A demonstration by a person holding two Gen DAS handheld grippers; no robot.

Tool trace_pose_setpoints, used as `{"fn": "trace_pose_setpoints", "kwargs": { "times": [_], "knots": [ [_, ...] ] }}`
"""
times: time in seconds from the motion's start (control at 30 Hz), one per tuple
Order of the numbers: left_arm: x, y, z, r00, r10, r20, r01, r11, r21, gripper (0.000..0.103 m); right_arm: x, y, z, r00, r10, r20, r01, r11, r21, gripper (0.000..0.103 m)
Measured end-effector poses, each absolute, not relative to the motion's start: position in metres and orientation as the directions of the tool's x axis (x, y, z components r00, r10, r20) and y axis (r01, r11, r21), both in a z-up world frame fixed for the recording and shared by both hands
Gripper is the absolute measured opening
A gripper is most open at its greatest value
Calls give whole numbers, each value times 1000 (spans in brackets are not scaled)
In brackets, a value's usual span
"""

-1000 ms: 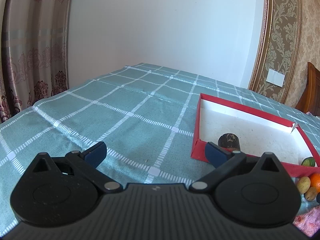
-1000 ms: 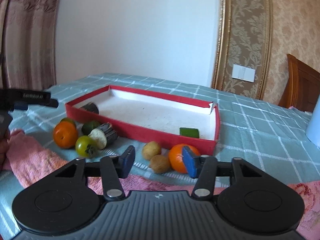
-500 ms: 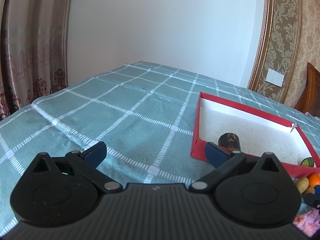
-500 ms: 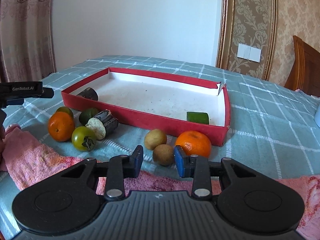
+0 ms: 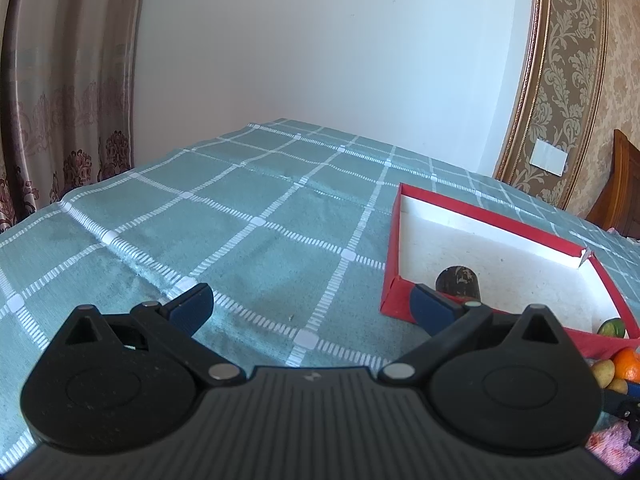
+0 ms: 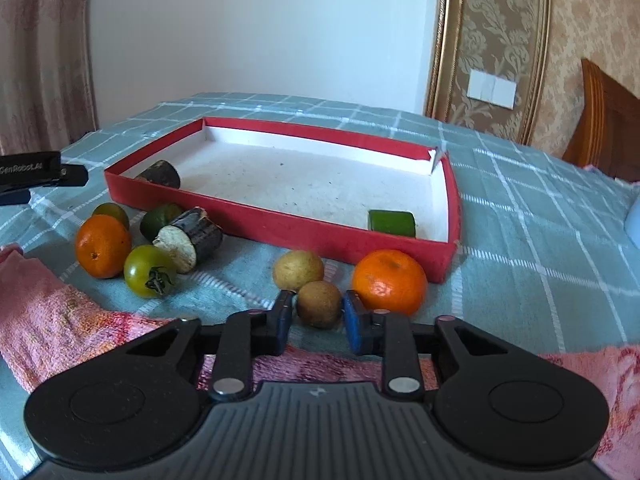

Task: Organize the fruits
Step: 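Reach the right gripper to the small brown round fruit and grasp it, then lower the brown fruit into the red box and open the right gripper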

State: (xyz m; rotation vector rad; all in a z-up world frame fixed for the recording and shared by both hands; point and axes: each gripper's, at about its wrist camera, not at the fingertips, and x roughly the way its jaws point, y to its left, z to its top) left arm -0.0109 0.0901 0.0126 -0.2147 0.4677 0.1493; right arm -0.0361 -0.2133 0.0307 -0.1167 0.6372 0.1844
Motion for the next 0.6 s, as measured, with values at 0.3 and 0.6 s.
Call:
{"fn": "trace_pose_setpoints", "kwargs": {
  "times": [0.3, 0.6],
  "knots": [
    [-11, 90, 13, 881, 97, -463, -194, 966, -168, 103, -52, -218, 39, 817, 185, -547, -230, 973, -13, 24],
    [-11, 89, 13, 878, 107, -467, -202, 966, -160, 103, -49, -226, 72, 887, 197, -417, -208, 978, 19, 24]
  ]
}}
